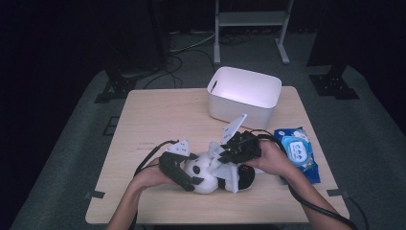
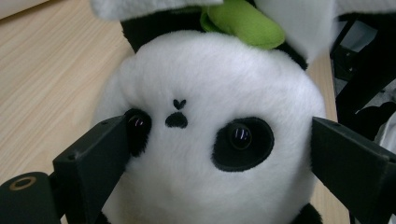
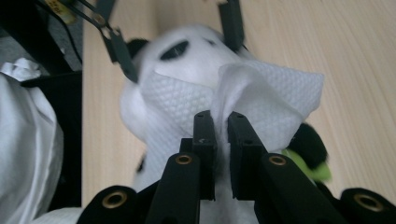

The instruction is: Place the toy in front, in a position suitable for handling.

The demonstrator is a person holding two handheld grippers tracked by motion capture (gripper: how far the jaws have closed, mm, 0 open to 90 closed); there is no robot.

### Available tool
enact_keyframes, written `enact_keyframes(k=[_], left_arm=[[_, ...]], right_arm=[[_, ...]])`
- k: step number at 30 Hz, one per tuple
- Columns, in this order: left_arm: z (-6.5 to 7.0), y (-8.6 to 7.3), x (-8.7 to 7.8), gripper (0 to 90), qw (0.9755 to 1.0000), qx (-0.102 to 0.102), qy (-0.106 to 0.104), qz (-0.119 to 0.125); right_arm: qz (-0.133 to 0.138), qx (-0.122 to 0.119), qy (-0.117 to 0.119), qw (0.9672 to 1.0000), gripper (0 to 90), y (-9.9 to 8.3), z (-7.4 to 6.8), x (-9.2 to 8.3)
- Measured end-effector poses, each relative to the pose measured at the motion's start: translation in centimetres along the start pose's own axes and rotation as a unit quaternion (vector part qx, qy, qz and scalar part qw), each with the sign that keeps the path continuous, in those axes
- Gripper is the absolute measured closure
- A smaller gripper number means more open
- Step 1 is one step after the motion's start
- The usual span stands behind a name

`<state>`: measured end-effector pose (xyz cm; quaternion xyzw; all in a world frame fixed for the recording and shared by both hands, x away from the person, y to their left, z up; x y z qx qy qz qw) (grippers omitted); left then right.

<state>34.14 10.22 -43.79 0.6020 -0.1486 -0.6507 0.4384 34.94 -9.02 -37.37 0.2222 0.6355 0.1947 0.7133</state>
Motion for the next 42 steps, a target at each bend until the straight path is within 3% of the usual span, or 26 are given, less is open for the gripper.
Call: enact_keyframes(k=[12, 22, 31, 42], left_arm=[[0.0, 0.0, -0.7, 6.9, 0.9999, -0.003, -0.010, -0.003], [0.2, -0.3, -0.5, 7.1, 0.9998, 0.010, -0.012, -0.014], [0.0, -0.4, -0.7, 5.5, 0.9998, -0.002, -0.010, -0.016], [0.1, -0.7, -0.5, 5.3, 0.9996, 0.009, -0.012, -0.023]], right_arm=[[-0.012, 0.024, 0.016, 0.9995, 81.8, -3.4, -0.5, -0.6], [-0.011, 0.032, 0.015, 0.9993, 81.8, -4.7, -1.0, -1.4], [-0.003, 0.046, 0.027, 0.9986, 81.9, -5.9, -1.5, -1.5], [-0.012, 0.060, 0.031, 0.9977, 81.8, -7.6, -1.8, -2.0]])
Point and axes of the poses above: each handheld gripper's, and its own axes: x roughly forward along the jaws, y roughly out of its top, z roughly to its right, the point moved 4 cm from there along x, roughly forward along the jaws, and after that the axes turned 9 degrees about -x, right-handed, at the moved point
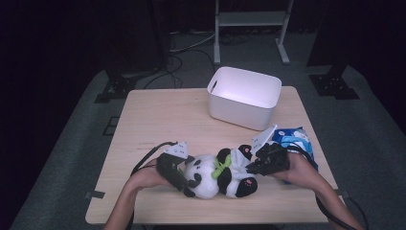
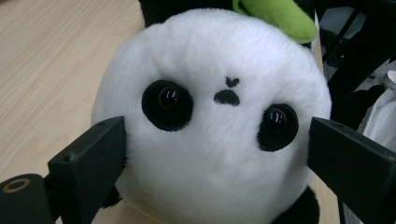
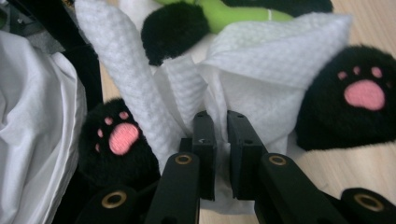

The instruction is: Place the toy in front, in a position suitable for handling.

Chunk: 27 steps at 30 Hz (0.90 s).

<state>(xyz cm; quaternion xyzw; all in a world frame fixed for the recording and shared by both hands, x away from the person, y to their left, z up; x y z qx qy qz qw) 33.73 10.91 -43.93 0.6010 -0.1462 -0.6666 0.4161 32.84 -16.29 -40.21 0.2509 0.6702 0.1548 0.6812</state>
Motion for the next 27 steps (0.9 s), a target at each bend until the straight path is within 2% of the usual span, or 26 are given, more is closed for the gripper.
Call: enact_keyframes(k=[5, 11, 19, 24, 27], left_arm=[[0.1, 0.0, 0.1, 5.7, 1.0000, 0.008, 0.002, 0.003], [0.2, 0.1, 0.2, 6.0, 0.9999, 0.015, 0.003, 0.005], [0.4, 0.1, 0.3, 6.1, 0.9998, 0.022, 0.003, 0.002], [0.5, 0.1, 0.4, 6.1, 0.9996, 0.027, 0.005, 0.000], [0.6, 0.1, 0.5, 6.2, 0.9996, 0.029, 0.007, 0.000]], right_arm=[[0.002, 0.012, -0.001, 0.9999, 81.8, -0.7, 0.4, 0.0], [0.010, 0.016, -0.019, 0.9996, 81.9, -0.7, 0.9, -0.5], [0.027, 0.001, -0.043, 0.9987, 81.9, 1.3, 1.4, -1.0], [0.028, -0.008, -0.054, 0.9981, 81.9, 2.6, 1.9, -1.0], [0.031, -0.005, -0.064, 0.9975, 81.9, 3.0, 2.4, -1.2]])
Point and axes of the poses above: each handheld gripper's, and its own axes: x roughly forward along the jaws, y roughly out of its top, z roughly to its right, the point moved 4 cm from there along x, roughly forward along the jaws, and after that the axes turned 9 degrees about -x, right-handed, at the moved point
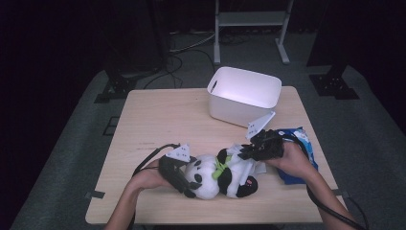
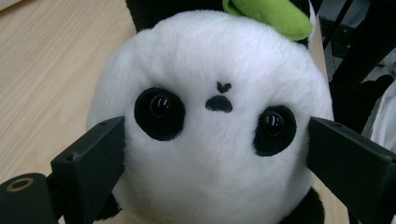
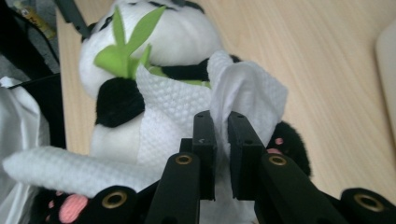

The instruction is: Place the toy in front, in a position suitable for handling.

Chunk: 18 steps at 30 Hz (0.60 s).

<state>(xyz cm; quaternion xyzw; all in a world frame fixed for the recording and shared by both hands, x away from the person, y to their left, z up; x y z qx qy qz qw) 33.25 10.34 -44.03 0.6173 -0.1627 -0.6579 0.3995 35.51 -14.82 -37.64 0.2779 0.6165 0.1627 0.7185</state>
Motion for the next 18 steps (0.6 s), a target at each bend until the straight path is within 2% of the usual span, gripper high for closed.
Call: enact_keyframes(k=[2, 7, 12, 18], left_arm=[[0.0, 0.0, 0.0, 6.2, 1.0000, 0.000, 0.000, 0.001], [0.2, 0.2, 0.3, 6.2, 1.0000, 0.004, -0.002, 0.005], [0.3, 0.3, 0.4, 6.2, 0.9999, 0.009, -0.002, 0.005], [0.4, 0.3, 0.5, 6.2, 0.9999, 0.011, -0.001, 0.005]], right_arm=[[-0.003, 0.004, -0.006, 1.0000, 81.9, 0.0, 0.3, -0.1], [-0.001, 0.011, 0.001, 0.9999, 81.9, -0.1, 0.3, 0.3], [-0.007, 0.001, 0.013, 0.9999, 81.9, 0.5, -0.2, 1.5], [-0.012, -0.017, 0.023, 0.9995, 81.9, 2.3, -0.6, 2.7]])
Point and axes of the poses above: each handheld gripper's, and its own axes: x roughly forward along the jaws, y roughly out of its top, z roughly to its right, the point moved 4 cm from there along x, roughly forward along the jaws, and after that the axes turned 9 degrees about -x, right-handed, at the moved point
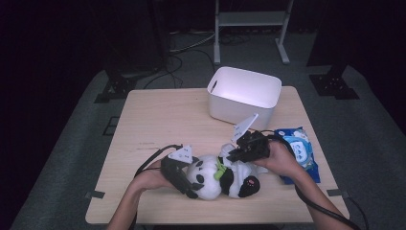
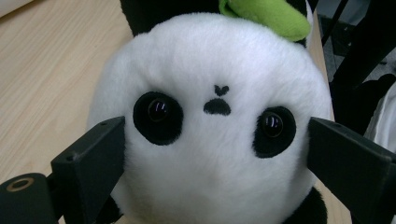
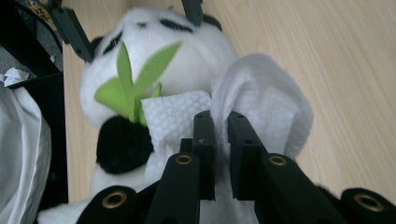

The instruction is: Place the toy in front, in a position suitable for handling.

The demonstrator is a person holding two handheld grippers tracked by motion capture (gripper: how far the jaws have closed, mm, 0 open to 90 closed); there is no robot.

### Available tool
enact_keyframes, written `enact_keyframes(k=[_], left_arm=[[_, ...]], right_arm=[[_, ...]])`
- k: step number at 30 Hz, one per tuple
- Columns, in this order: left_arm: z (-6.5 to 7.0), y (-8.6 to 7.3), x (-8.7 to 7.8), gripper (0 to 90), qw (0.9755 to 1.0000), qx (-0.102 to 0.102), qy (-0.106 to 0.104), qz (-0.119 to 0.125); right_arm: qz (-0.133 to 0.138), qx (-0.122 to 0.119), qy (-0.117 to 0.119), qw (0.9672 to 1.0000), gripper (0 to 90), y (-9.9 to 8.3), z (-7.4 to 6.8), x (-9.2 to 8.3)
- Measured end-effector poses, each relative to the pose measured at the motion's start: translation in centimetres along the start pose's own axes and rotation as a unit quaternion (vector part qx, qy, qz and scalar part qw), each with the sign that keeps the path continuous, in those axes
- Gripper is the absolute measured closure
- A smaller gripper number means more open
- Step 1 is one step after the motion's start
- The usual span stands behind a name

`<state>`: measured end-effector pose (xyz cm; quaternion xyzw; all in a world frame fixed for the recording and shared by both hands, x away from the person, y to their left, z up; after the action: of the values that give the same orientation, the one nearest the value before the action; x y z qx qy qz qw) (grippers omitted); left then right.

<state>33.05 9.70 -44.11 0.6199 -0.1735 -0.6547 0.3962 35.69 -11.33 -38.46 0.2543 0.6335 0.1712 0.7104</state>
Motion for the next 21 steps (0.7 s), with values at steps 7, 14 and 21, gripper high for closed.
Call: enact_keyframes(k=[7, 14, 21], left_arm=[[0.3, 0.3, 0.3, 6.2, 1.0000, 0.010, 0.001, 0.000], [0.2, 0.2, 0.3, 6.1, 1.0000, 0.004, -0.001, 0.004], [-0.2, -0.2, -0.5, 5.9, 0.9999, -0.014, -0.008, -0.001]], right_arm=[[-0.008, -0.029, 0.018, 0.9994, 81.9, 2.5, -0.5, 1.4], [-0.032, -0.029, 0.031, 0.9986, 81.9, 2.7, -0.2, 3.0], [-0.037, -0.015, 0.034, 0.9986, 81.9, 1.8, -0.3, 2.6]])
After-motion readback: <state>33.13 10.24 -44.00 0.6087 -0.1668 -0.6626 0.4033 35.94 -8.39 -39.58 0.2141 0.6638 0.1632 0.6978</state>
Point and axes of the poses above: each handheld gripper's, and its own axes: x roughly forward along the jaws, y roughly out of its top, z roughly to its right, the point moved 4 cm from there along x, roughly forward along the jaws, and after that the axes turned 9 degrees about -x, right-handed, at the moved point
